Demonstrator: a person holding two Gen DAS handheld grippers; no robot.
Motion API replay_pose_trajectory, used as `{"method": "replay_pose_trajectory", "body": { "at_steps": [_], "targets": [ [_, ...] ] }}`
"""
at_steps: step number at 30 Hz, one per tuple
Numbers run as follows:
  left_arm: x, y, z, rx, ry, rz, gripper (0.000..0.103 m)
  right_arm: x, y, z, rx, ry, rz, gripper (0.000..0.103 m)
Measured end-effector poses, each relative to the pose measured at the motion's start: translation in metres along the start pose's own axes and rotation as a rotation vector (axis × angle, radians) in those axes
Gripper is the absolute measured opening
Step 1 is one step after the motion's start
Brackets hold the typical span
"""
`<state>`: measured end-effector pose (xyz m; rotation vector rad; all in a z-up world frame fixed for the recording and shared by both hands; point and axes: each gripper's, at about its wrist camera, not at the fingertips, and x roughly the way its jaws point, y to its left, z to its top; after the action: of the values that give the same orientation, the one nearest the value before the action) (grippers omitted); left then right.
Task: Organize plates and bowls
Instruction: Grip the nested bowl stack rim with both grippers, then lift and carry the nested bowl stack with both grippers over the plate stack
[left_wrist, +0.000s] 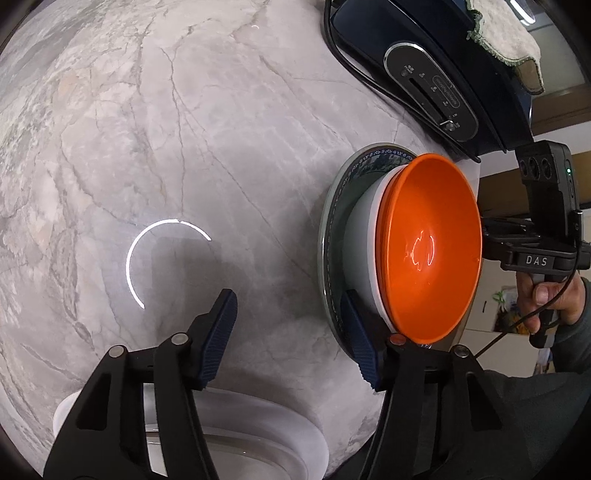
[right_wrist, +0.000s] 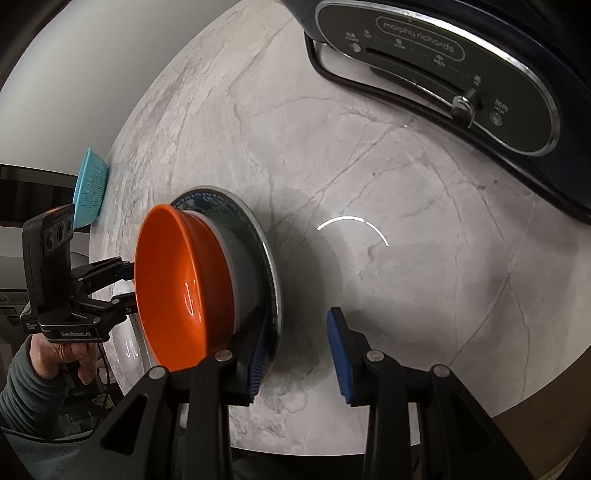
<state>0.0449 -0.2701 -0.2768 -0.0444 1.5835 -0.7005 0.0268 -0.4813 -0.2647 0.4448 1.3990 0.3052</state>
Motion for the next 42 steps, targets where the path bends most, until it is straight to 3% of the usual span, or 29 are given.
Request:
{"method": "replay_pose_trajectory", "body": {
  "at_steps": [4,6,8,10,12,16,30,42],
  "targets": [
    [0.001,-0.003,0.002,-0.007,-0.001,-0.001,0.044,0.002,-0.002,-0.001,0.003,-0.008,0.018,0.036],
    [0.002,-0.006,0.003,-0.005,0.004,-0.018,0.034,0.002,-0.003,-0.001,0.005,-0.010,0.023,0.036],
    [0.003,-0.012,0.005,0.003,0.004,-0.005,0.031,0.002,-0.003,-0.001,0.000,-0.013,0.030,0.030],
    [0.003,-0.018,0.007,0.013,0.004,0.027,0.029,0.002,0.000,-0.002,-0.012,-0.018,0.055,0.017],
    [0.004,-0.027,0.008,0.021,-0.002,0.041,0.019,0.003,0.006,-0.002,-0.033,-0.022,0.055,0.011],
    [0.005,-0.042,0.012,0.057,-0.018,0.104,0.012,0.005,0.011,-0.002,-0.045,-0.020,0.053,0.010],
    [-0.001,-0.042,0.004,0.020,-0.044,0.126,0.011,0.006,0.013,-0.003,-0.067,-0.041,0.048,0.010],
    [-0.040,-0.034,-0.012,-0.062,-0.103,0.119,0.010,-0.008,0.027,0.006,-0.124,-0.050,0.065,0.010]
  ]
}}
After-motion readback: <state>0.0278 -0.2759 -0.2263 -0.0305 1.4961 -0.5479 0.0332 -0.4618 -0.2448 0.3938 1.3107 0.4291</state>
